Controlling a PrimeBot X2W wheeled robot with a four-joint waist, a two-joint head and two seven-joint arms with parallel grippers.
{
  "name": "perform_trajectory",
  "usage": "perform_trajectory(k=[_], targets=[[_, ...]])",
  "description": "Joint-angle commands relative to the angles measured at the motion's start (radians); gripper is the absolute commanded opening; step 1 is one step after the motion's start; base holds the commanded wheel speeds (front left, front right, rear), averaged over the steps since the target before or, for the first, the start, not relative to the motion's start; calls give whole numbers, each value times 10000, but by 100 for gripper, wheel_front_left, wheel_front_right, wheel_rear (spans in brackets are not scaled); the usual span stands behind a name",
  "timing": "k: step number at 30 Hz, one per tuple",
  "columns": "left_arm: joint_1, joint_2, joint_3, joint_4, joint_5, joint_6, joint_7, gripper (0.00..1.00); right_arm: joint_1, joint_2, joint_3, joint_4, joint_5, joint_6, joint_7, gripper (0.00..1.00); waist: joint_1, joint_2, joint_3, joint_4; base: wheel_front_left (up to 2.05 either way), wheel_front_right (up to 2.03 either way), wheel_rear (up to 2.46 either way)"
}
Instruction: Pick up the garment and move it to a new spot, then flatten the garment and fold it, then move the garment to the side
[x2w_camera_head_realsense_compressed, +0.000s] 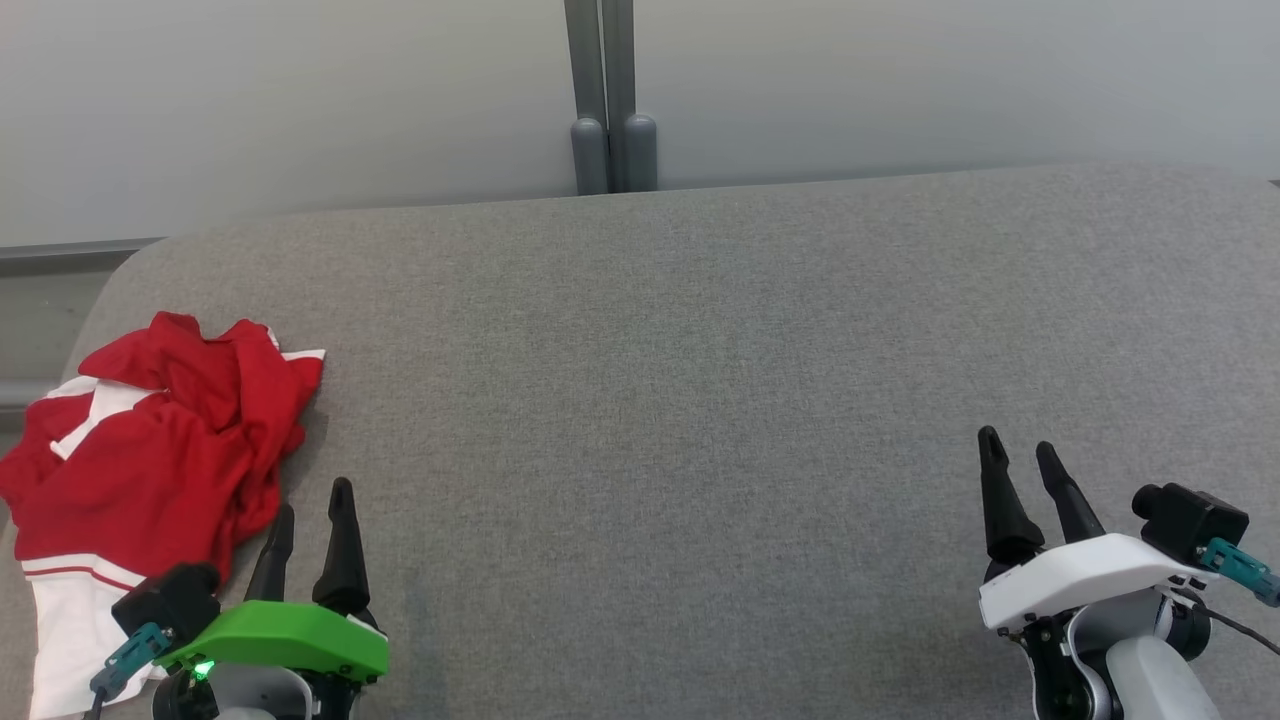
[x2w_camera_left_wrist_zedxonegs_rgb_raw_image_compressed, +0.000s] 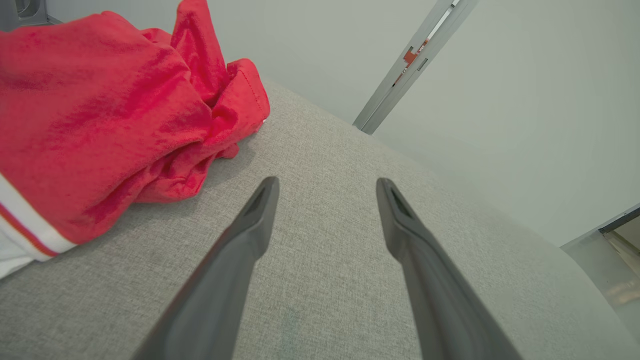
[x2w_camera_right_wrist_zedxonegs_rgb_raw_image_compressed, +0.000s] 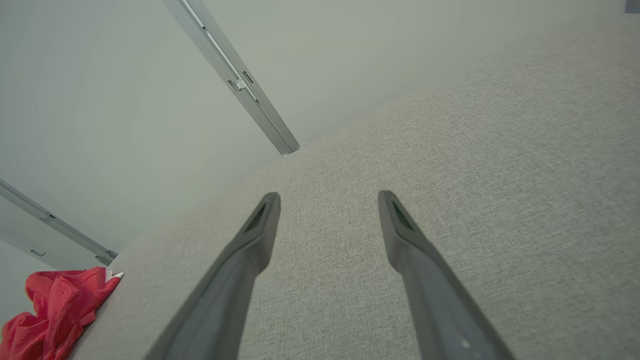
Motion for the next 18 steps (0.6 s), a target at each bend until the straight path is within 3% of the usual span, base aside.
perform_trajectory(k=[1, 18], targets=[[-249, 101, -18, -29, 359, 3, -104, 100, -193, -9, 20, -40, -395, 6, -118, 100, -1, -1, -9, 4, 0, 0, 0], [-288, 42, 35, 253, 2424, 4, -516, 100, -185, 124, 127, 392, -2693, 7, -523, 100, -1, -1, -11, -20, 0, 0, 0]])
